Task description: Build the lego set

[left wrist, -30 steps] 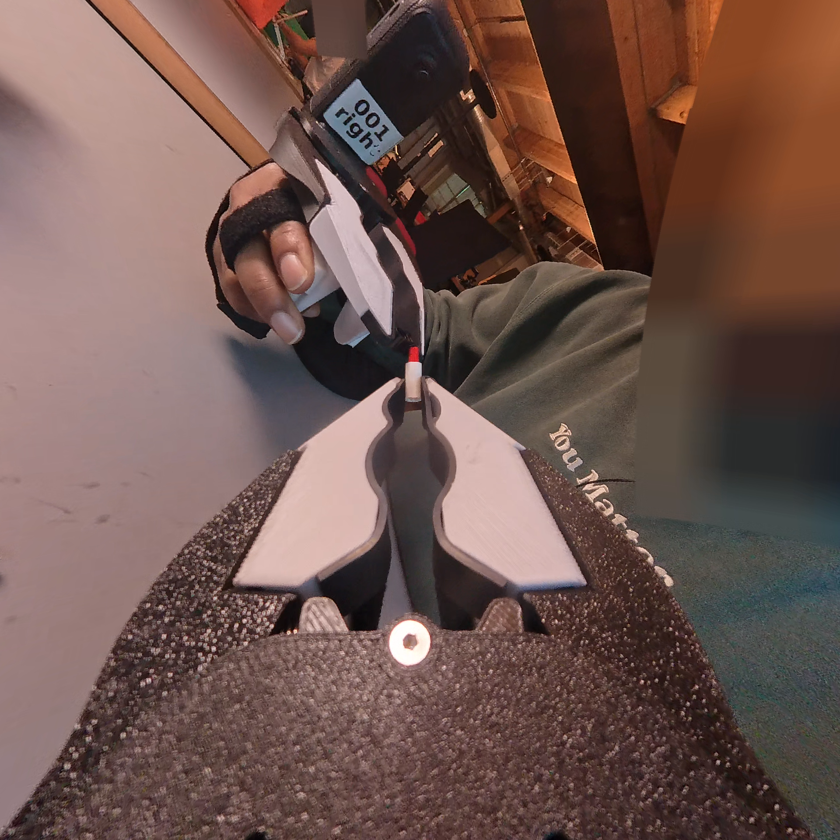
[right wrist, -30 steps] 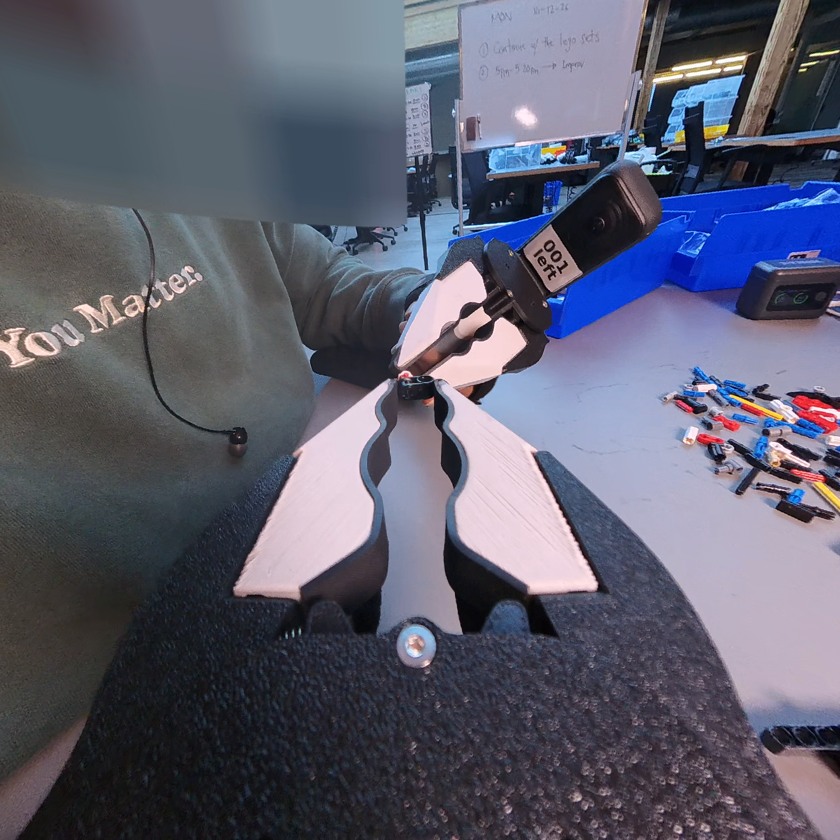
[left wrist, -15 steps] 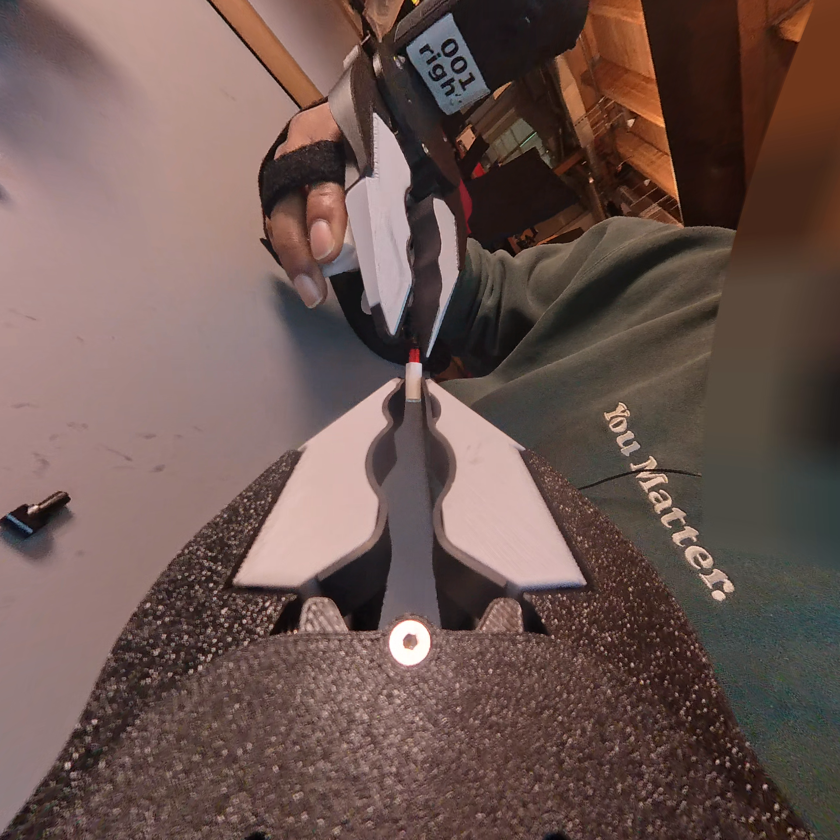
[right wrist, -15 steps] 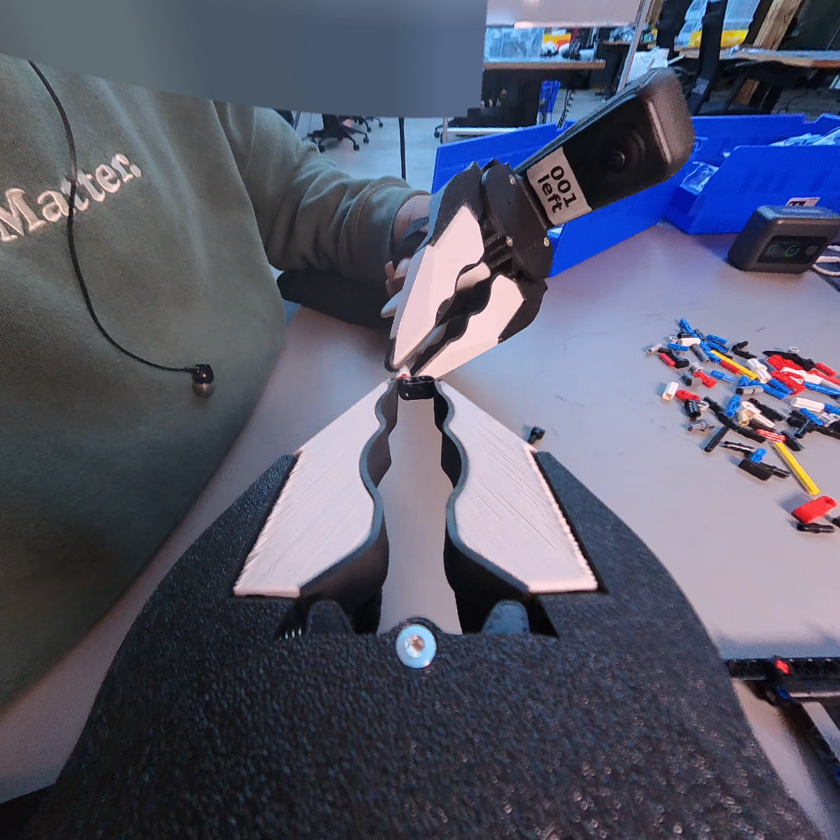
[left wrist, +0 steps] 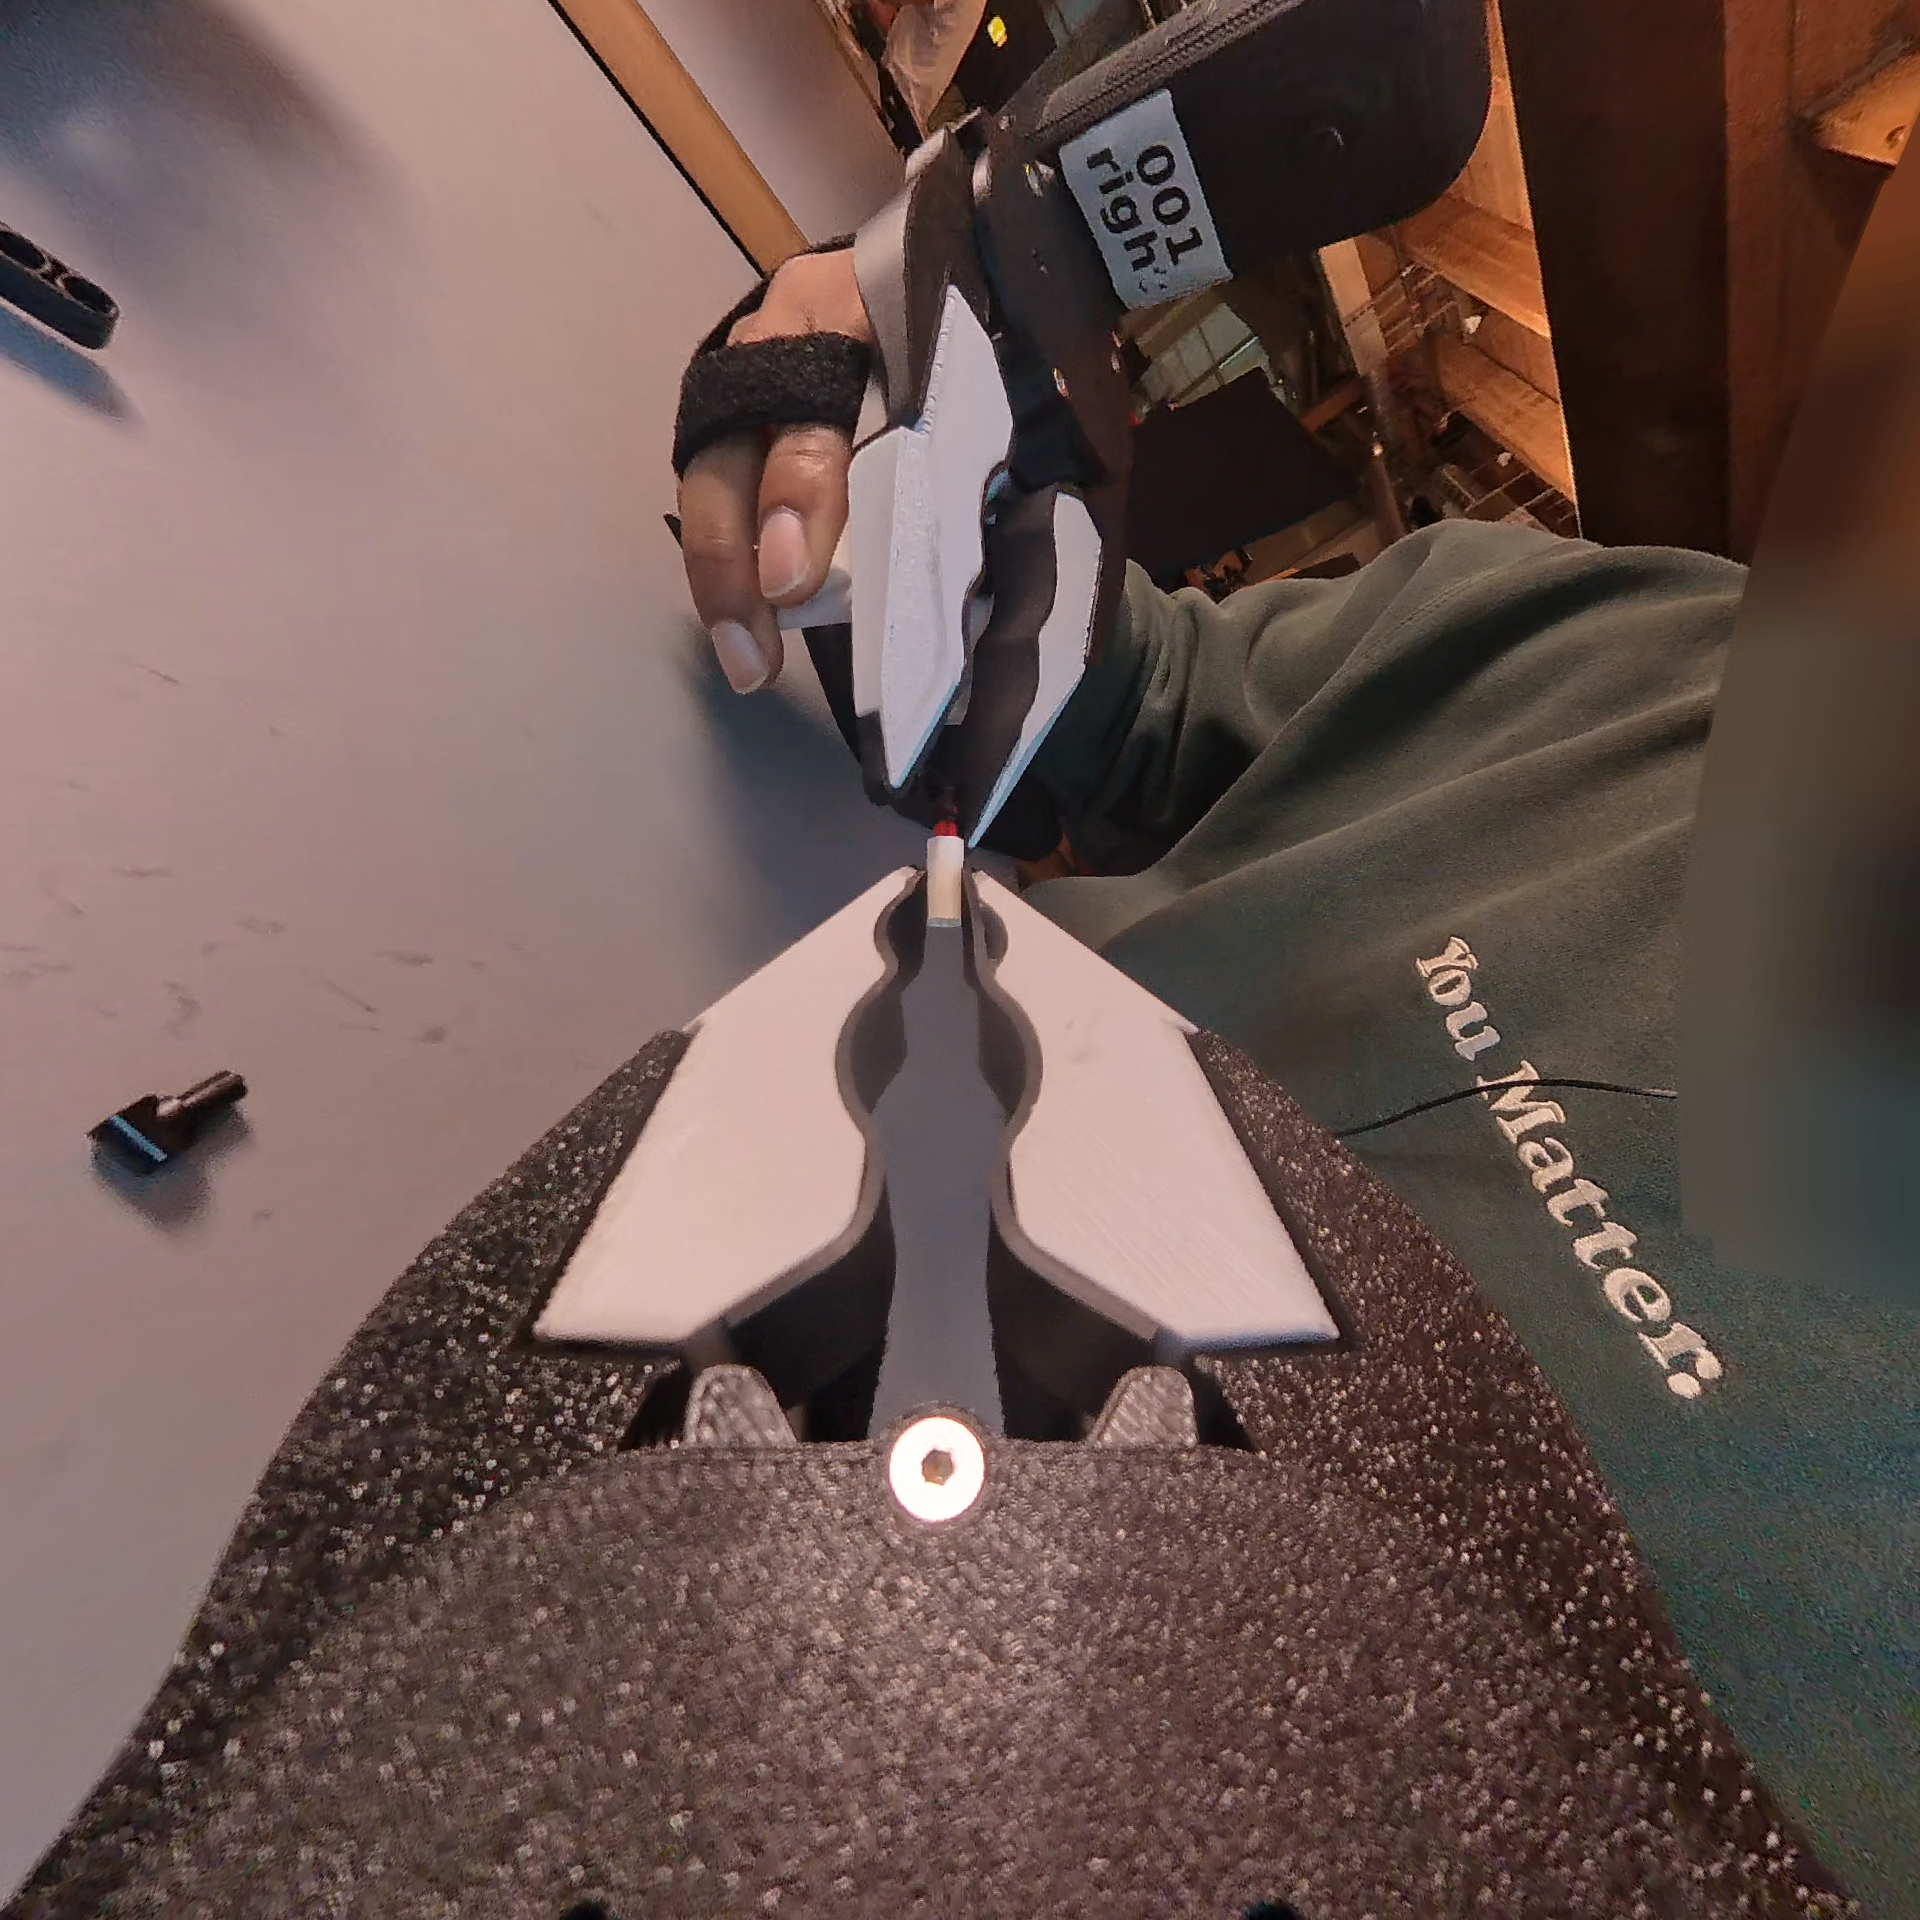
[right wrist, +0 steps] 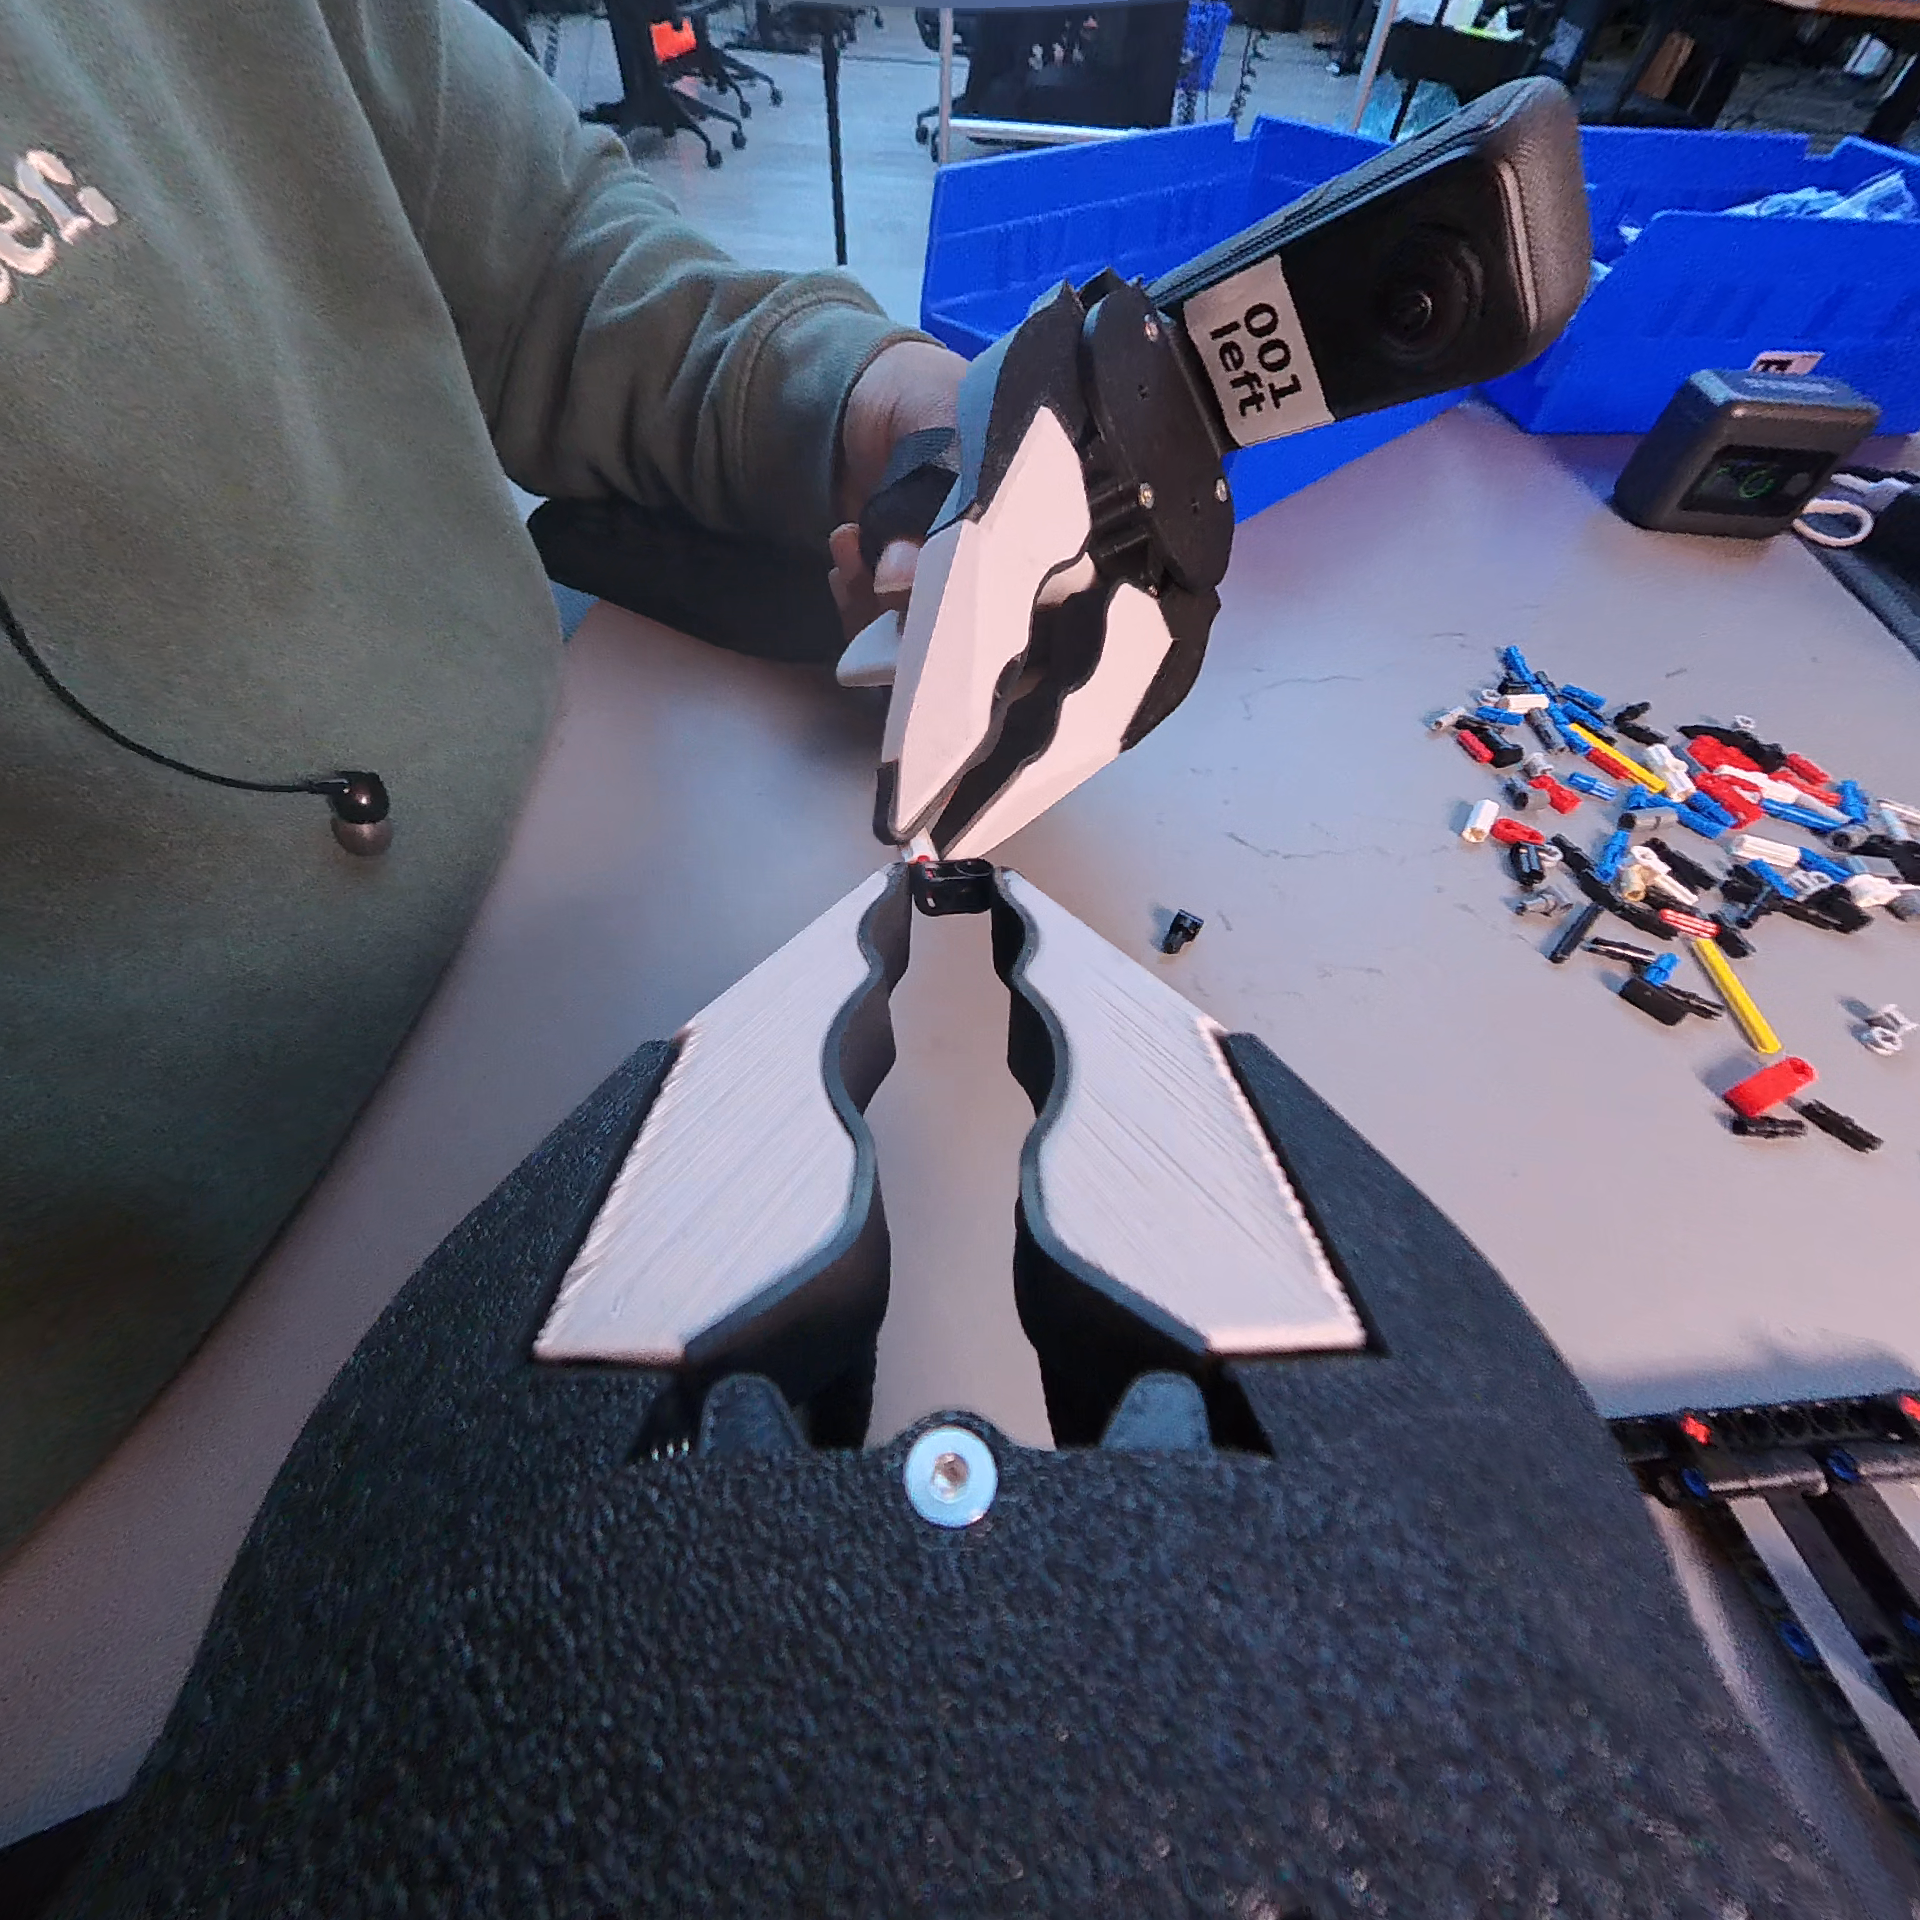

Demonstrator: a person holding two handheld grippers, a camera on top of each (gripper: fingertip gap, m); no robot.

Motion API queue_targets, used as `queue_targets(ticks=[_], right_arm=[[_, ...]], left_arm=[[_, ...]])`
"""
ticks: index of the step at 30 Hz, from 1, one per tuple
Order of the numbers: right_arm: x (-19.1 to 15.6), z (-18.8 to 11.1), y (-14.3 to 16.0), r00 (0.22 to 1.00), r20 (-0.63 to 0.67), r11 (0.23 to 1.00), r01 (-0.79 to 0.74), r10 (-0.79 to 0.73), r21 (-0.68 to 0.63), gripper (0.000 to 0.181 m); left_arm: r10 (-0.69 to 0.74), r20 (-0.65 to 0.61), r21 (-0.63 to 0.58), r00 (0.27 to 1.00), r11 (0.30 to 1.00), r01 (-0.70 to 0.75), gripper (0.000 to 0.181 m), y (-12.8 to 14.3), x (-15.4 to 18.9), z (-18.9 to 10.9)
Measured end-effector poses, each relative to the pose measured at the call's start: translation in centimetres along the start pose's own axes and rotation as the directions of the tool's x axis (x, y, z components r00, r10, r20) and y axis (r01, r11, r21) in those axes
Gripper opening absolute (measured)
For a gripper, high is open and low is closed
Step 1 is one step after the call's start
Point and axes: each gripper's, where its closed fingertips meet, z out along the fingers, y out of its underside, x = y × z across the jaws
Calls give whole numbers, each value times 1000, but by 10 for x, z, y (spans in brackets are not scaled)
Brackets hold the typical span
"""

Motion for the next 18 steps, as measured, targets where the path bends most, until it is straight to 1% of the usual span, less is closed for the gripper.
queue_targets(ticks=[7,10,13,15,18], right_arm=[[-2,2,0,999,17,999,-36,36,15,15],[-3,1,-3,996,36,996,-80,78,38,15],[-5,-1,-9,992,72,992,-107,101,72,16],[-11,-3,-9,988,111,992,-112,105,64,21],[-15,-1,-6,988,125,994,-102,95,48,15]], left_arm=[[-2,-12,-5,1000,1000,2,4,1,0,0],[11,-25,-6,1000,1000,-11,5,1,3,-1],[80,-21,-27,997,996,-81,6,-1,8,-3],[118,-21,-48,993,992,-119,5,0,12,-3],[143,-20,-78,989,986,-145,6,6,15,-2]])
